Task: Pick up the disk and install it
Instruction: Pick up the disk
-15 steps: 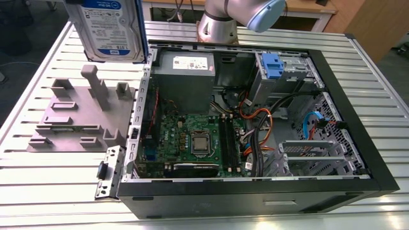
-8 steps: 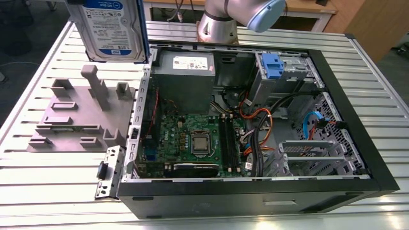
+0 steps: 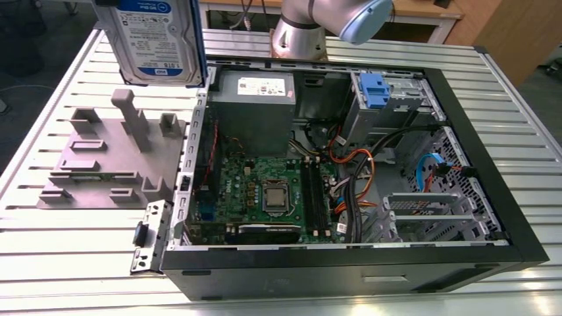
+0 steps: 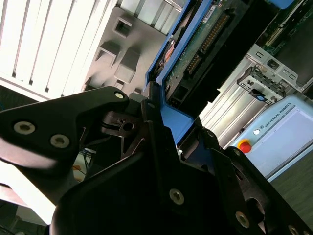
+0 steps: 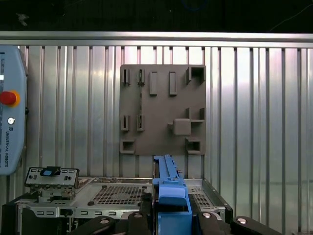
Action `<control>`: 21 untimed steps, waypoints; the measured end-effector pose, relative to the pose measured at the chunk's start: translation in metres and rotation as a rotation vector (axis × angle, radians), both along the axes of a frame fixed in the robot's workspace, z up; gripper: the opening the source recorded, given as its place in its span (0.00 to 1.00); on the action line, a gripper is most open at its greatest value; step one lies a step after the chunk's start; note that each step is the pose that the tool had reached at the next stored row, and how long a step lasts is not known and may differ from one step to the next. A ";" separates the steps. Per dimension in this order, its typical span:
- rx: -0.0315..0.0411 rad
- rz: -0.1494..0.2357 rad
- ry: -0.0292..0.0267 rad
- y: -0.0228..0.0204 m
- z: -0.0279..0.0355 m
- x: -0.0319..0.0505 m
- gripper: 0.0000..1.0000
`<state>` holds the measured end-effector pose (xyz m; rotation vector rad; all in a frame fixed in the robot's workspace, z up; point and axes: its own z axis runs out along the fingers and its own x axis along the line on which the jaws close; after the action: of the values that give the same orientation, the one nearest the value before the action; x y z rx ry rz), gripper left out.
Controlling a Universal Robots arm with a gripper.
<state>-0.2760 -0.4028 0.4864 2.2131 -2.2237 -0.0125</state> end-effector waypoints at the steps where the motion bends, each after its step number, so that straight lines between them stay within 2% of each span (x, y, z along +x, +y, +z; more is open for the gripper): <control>1: 0.0000 0.000 0.0000 0.0000 0.0000 0.0003 0.36; 21: 0.0000 0.000 0.0000 0.0000 0.0000 0.0061 0.36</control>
<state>-0.2700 -0.4028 0.4864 2.2132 -2.2237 -0.0125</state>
